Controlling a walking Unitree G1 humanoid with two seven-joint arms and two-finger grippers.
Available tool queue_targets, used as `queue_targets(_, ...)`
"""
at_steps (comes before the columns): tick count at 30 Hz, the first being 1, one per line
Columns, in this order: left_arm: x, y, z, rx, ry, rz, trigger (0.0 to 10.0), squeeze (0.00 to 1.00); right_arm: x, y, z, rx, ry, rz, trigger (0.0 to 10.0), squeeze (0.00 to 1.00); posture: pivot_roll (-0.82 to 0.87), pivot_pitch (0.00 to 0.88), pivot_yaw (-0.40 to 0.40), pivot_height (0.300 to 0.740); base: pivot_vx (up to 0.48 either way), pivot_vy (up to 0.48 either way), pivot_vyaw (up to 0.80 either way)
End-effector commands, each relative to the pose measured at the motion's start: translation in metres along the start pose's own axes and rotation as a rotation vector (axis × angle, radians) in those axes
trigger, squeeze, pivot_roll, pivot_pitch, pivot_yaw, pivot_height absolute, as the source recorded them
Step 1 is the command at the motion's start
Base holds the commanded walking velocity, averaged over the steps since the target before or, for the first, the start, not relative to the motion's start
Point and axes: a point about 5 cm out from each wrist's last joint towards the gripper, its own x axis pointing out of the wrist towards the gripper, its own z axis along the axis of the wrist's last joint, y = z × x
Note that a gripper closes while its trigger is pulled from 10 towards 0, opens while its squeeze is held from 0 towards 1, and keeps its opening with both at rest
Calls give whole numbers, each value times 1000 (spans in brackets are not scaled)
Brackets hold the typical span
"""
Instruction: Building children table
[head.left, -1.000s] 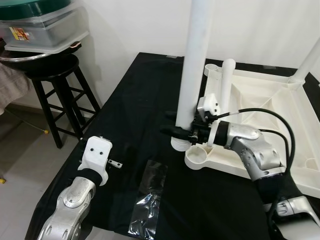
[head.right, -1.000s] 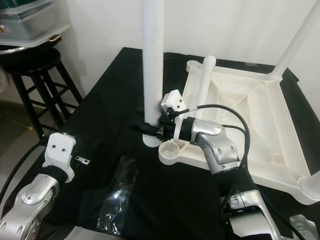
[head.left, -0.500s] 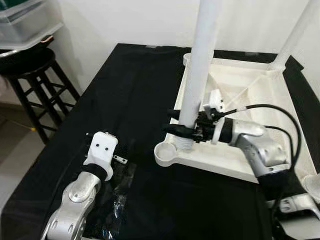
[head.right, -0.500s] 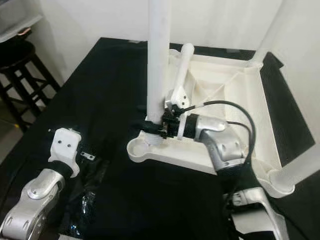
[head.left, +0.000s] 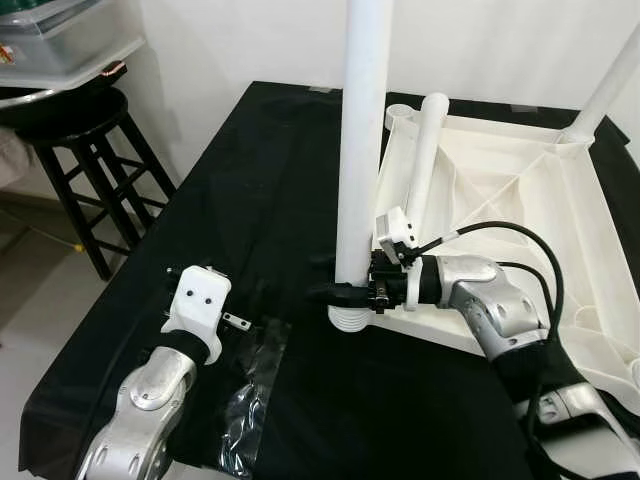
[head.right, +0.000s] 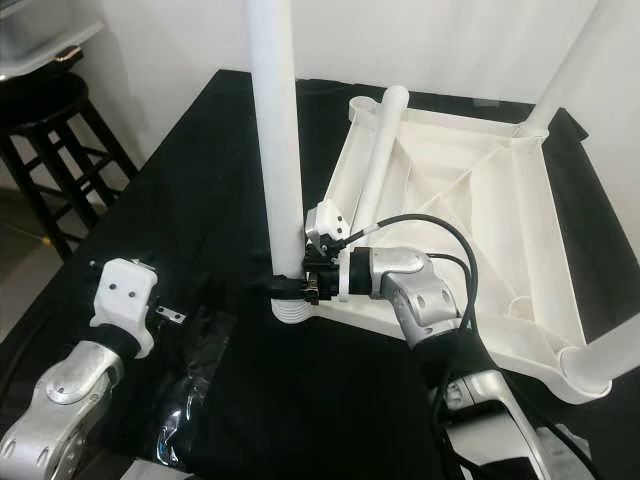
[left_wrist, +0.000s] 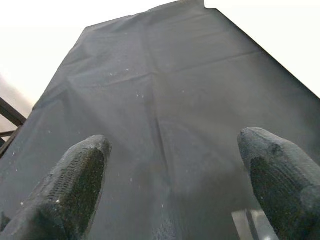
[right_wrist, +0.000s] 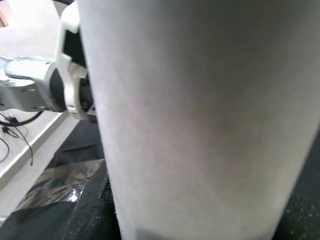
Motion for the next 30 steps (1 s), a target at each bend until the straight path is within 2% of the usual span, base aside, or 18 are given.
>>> queue_targets(1, -5, -1, -2, 5, 16, -6, 10000, 0, 0, -1, 2, -20, 2, 25, 10000, 0, 91, 243, -21, 740, 0, 0, 0)
queue_targets(10, -20, 2, -3, 21, 41, -12, 10000, 0, 6, -6, 3, -25, -10, 42, 10000, 0, 132, 284, -9, 740, 0, 0, 0)
queue_targets(15, -28, 5, -2, 32, 52, -4, 10000, 0, 3, -9, 0, -53, 27, 32, 10000, 0, 154, 310, -1, 740, 0, 0, 0)
queue_targets(19, -38, 9, 0, 36, 65, 0, 10000, 0, -5, -10, 2, -84, 71, 74, 10000, 0, 161, 340, 16, 740, 0, 0, 0)
queue_targets(26, -42, 9, 1, 35, 74, -2, 10000, 0, -4, -11, 6, -133, 82, 88, 10000, 0, 168, 352, 24, 740, 0, 0, 0)
queue_targets(27, -45, 8, 2, 37, 80, -5, 10000, 0, 1, -6, 8, -184, 111, 169, 10000, 0, 174, 362, 27, 740, 0, 0, 0)
queue_targets(30, -47, 9, 3, 36, 86, -7, 10000, 0, 4, -3, 9, -213, 123, 223, 10000, 0, 174, 365, 27, 740, 0, 0, 0)
